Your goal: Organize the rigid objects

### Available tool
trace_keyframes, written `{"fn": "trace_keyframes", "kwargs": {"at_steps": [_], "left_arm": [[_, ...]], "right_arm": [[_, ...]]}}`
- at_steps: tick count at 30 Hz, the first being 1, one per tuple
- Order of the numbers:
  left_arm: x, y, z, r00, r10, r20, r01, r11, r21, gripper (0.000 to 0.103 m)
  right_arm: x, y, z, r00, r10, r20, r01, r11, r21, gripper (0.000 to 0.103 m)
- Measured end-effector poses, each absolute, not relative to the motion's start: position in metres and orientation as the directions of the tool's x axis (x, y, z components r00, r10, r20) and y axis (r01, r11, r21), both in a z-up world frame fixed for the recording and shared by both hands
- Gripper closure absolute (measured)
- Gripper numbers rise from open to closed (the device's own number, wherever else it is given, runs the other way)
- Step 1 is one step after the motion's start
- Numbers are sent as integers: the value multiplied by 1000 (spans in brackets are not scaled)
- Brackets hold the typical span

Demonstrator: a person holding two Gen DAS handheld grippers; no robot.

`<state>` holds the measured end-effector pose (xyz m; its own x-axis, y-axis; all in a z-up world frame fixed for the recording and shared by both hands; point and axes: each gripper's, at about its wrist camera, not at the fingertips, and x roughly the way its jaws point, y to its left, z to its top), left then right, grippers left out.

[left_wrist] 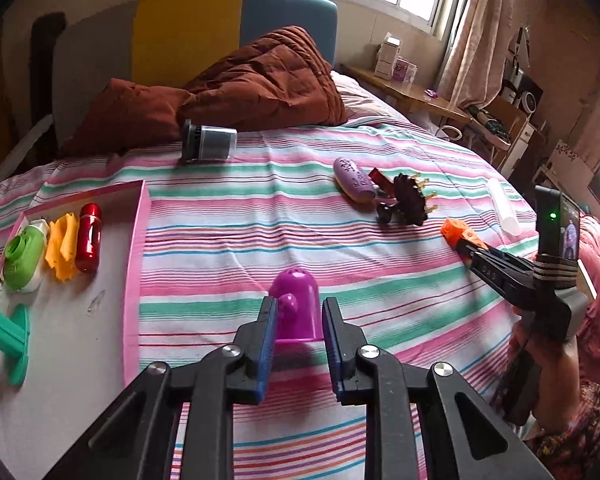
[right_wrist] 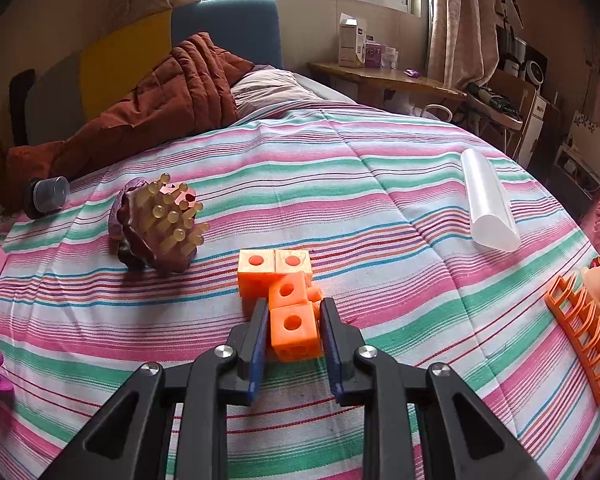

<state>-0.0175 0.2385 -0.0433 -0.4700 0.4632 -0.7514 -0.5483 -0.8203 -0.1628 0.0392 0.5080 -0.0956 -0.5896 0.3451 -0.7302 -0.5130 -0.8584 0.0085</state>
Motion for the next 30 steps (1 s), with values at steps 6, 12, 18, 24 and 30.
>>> {"fn": "trace_keyframes", "kwargs": {"at_steps": [6,12,18,24,30], "left_arm": [[-28,257,-55,-474,431,-768,-558,-821,-116,44],[-43,272,-70,-444,377,-813,-564,-822,-73,62],[-44,262,-59,-421,438,-794,-560,-814,-153,65],[-56,267,-20,-506,495,-707,-528,-825,-200,29],[-82,282,-32,-500,365,-786,-531,-846,-55,71]], "right_arm": [[40,508,-96,-584,353,-732,-518,-855,1,79],[39,509,-97,-580,350,-736,-522,-853,6,79],[38,510,-98,-580,347,-737,-523,-853,10,79],[39,510,-98,-582,345,-736,-523,-852,14,79],[39,510,-98,-584,344,-736,-523,-852,17,79]]}}
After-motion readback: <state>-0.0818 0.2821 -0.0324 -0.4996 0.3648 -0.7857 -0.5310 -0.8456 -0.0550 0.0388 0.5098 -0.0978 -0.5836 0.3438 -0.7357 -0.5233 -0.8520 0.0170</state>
